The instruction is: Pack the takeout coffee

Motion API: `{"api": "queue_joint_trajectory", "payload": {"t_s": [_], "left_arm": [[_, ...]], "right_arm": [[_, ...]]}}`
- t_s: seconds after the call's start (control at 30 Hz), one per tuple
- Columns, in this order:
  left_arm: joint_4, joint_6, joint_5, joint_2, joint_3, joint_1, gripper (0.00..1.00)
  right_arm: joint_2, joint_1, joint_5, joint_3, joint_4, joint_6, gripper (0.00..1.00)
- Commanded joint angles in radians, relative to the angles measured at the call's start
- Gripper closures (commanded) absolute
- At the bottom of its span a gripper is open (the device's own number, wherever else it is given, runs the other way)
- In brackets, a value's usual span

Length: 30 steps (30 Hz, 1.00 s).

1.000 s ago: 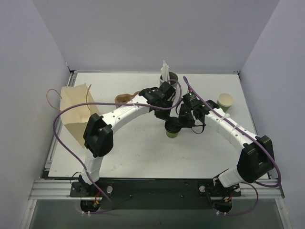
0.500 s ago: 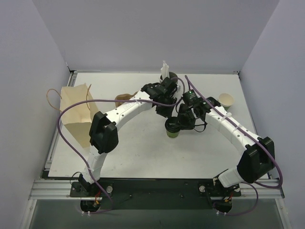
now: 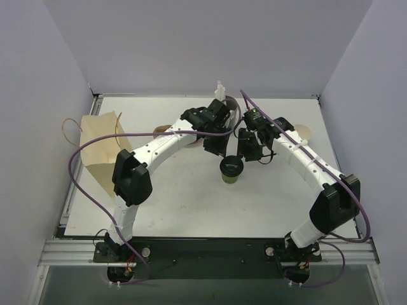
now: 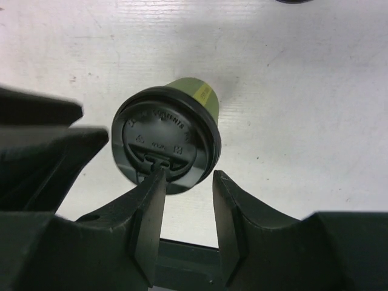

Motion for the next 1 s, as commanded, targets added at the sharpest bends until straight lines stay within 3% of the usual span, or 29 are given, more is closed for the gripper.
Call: {"api": "queue_joint_trajectory", "payload": {"t_s": [0.0, 0.17, 0.5, 0.97], "left_arm": [[0.055, -0.137, -0.010, -0.131, -0.120, -0.002, 0.60], [0.121, -0.205, 0.003, -0.155, -0.200, -0.018, 0.61], [0.147, -0.236, 0.025, -0.128, -0.192, -0.025, 0.62], [0.132, -0.249, 0.007, -0.093, -0.244, -0.035, 0.71]], "right_arm": [[0.060, 0.000, 0.030, 0.041, -0.026, -0.127, 0.67], [0.103, 0.003, 0.027, 0.044, -0.013, -0.146, 0.68], [0.123, 0.011, 0.039, 0.027, -0.013, -0.138, 0.72], [0.136, 0.023, 0.007, -0.049, 0.024, -0.091, 0.80]]}}
